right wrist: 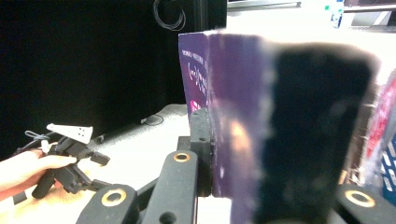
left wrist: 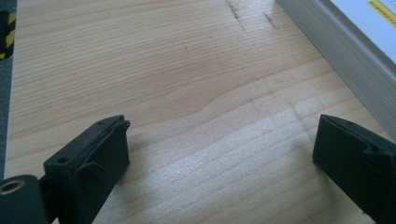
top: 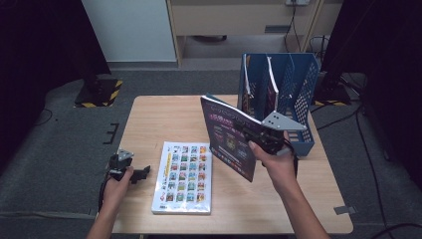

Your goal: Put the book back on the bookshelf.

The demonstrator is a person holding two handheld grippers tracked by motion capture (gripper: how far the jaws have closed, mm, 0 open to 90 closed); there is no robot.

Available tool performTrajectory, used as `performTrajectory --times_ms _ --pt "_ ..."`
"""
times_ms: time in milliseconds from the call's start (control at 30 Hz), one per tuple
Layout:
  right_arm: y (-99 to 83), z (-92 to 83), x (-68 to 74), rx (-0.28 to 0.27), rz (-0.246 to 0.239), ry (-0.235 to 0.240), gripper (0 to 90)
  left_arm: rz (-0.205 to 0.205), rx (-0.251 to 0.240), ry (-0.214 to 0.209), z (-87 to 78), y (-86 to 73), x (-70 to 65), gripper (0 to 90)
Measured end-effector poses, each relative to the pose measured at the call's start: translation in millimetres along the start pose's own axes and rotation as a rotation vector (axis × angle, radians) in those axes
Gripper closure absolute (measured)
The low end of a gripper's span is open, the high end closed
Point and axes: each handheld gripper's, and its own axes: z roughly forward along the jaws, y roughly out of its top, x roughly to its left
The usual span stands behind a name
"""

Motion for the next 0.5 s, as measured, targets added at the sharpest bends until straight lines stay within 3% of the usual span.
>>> performTrajectory --times_ms 500 --pt "-6.9 -30.3 -12.7 -0.007 0.013 -0.035 83.9 -0.002 0.001 0.001 -0.1 -0.1 -0.3 2.5"
